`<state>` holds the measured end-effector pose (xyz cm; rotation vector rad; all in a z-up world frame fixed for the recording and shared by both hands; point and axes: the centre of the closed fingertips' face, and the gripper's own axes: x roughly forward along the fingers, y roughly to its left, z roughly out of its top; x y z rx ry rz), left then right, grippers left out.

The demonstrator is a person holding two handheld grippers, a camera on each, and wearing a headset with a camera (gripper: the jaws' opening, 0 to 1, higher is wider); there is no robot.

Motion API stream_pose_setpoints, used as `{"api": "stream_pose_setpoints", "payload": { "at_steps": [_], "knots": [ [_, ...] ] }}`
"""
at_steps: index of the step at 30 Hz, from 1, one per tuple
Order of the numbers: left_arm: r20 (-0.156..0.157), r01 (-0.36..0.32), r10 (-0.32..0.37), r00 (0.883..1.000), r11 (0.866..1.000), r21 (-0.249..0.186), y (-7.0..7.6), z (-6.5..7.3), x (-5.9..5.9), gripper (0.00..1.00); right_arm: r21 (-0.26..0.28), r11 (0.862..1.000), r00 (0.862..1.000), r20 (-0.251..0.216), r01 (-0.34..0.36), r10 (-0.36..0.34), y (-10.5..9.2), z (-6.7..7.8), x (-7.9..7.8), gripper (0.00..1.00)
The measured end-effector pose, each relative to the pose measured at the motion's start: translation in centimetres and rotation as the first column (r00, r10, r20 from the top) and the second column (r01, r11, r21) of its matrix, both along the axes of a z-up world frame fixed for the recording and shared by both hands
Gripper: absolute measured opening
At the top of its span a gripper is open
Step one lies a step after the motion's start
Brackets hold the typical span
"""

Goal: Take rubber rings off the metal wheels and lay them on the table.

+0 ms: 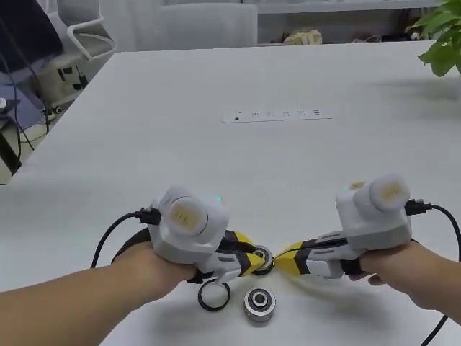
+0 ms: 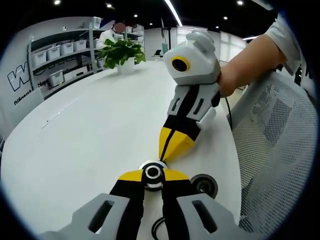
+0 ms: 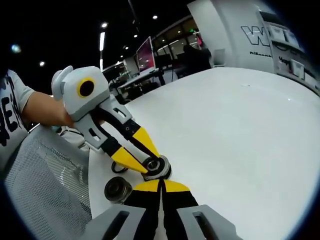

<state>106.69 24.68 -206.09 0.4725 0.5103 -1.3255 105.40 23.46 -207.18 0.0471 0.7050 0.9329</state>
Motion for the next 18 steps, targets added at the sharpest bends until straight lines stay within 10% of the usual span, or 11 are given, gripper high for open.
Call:
{"api": "stream_pose_setpoints", "payload": {
  "at_steps": [18],
  "knots": [
    [0.009, -0.009, 0.009, 1.0, 1.0, 0.017, 0.04, -0.07, -0.18, 0.07, 0.078, 0.993, 0.996, -0.026, 0.087, -0.086, 0.43, 0.88, 0.75, 0.0]
  ]
}}
